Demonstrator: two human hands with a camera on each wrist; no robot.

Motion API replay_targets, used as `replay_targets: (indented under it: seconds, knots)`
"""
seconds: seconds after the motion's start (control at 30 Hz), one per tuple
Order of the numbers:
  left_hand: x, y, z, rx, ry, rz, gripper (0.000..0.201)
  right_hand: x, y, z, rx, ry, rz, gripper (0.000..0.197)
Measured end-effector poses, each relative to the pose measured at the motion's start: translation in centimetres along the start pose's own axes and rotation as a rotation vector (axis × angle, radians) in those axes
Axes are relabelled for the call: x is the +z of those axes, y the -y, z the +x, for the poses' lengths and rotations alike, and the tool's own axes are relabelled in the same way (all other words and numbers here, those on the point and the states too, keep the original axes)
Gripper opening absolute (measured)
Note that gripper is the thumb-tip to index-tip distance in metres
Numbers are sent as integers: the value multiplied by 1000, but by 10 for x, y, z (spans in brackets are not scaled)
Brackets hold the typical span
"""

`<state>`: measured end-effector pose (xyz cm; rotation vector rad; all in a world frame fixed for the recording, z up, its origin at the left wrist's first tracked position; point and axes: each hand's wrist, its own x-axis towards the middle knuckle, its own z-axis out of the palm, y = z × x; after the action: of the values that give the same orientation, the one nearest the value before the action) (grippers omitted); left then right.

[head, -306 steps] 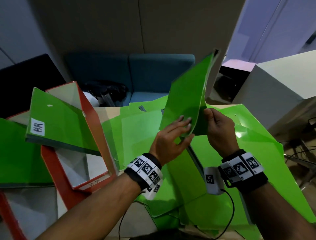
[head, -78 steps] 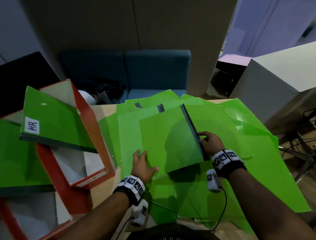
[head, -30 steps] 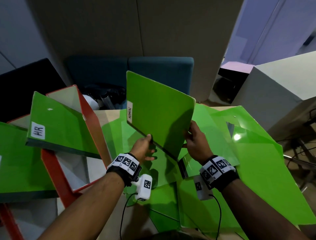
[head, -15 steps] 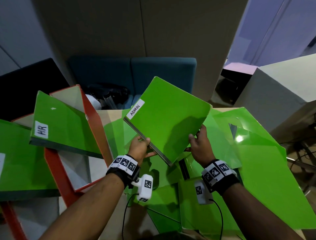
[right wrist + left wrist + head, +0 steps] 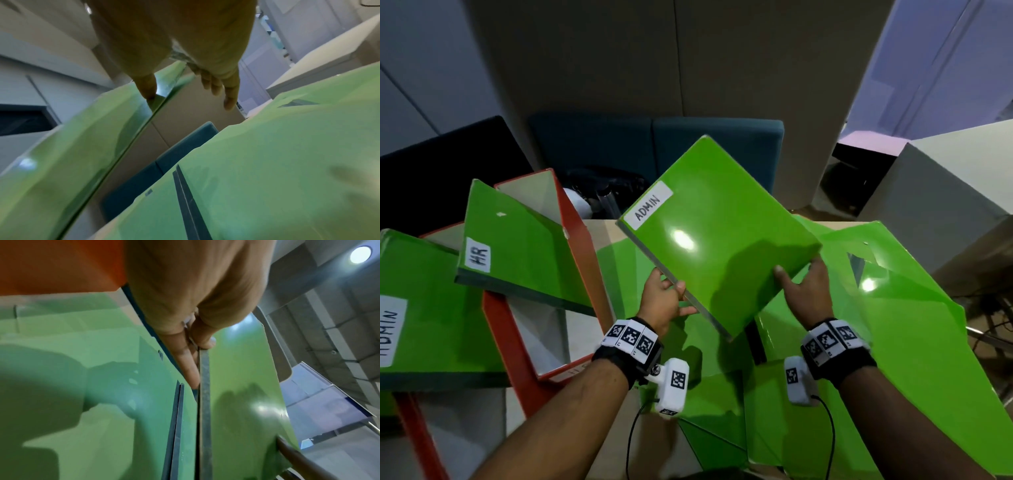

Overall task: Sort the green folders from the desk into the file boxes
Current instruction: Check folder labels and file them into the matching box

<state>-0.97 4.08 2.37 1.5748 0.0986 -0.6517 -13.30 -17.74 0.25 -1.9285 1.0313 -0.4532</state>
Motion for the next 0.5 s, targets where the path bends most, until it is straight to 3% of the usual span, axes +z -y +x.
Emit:
replay_targets:
  seconds: [0.07, 0.13, 0.27, 0.37, 0.43, 0.5]
  knots:
    - [-5, -4, -5, 60, 51, 48, 37, -4, 4, 8, 62, -21, 208, 94]
    - [-12, -10, -12, 100, 111, 108, 27, -7, 10, 17, 100, -32, 408, 88]
    - [-31, -29, -24, 163, 183, 178, 24, 5, 19, 34, 51, -32, 445, 26]
    - [-47, -52, -39, 285, 218, 156, 37, 22, 36, 38, 3, -44, 500, 24]
    - [-59, -72, -51, 382, 158, 80, 39, 36, 43, 39, -45, -12, 494, 22]
    - [-73, -93, -59, 458, -18, 25, 36, 53, 52, 34, -100, 78, 491, 18]
